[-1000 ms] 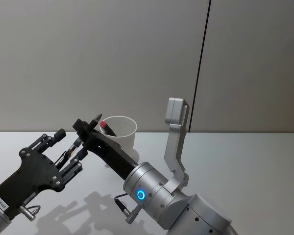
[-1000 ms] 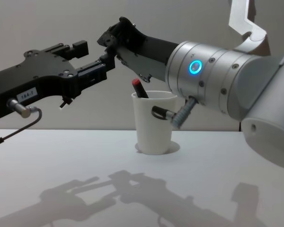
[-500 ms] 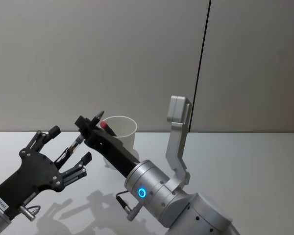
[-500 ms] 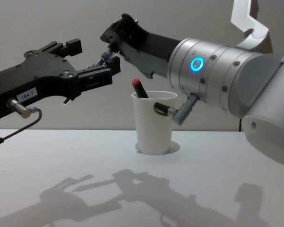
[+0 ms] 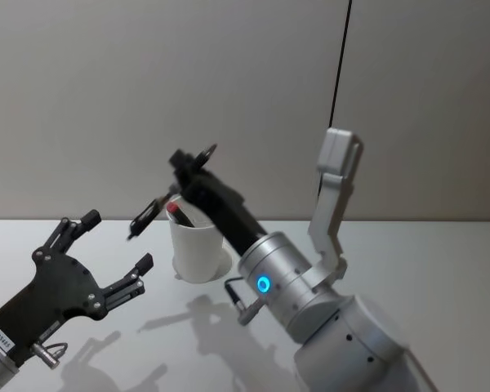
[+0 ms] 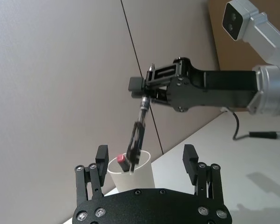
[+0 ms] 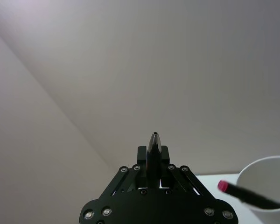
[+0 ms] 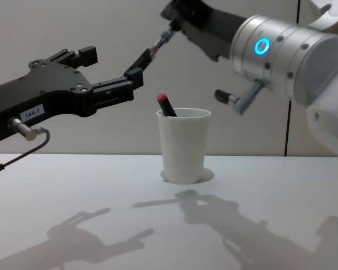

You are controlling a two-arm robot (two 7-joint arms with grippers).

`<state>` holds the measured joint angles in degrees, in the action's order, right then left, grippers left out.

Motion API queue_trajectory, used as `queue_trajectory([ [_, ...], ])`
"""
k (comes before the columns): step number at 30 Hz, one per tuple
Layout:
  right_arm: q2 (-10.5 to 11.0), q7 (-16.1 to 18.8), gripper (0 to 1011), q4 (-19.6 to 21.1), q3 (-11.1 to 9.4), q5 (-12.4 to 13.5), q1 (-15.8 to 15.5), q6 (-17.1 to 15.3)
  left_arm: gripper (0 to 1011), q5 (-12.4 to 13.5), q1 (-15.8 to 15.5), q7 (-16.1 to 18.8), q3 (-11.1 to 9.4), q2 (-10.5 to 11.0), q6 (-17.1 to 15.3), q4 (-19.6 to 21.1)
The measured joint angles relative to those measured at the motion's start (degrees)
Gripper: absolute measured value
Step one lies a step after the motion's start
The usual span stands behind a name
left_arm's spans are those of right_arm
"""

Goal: Place the pen into the pen holder.

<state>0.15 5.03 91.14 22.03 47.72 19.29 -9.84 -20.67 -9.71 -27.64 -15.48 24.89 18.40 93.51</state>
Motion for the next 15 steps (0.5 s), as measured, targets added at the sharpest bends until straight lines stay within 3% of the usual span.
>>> queue_trajectory([
  [8, 0.1, -1.7, 151, -2.2, -1.8, -1.8, 2.5, 3.1, 1000, 0.0, 0.0, 0.0, 0.0, 0.0, 0.0, 0.0],
  [15, -0.2, -3.5, 151, -7.8, -3.3, -5.0, 6.9, 7.2, 1000, 0.0, 0.0, 0.0, 0.0, 0.0, 0.0, 0.0],
])
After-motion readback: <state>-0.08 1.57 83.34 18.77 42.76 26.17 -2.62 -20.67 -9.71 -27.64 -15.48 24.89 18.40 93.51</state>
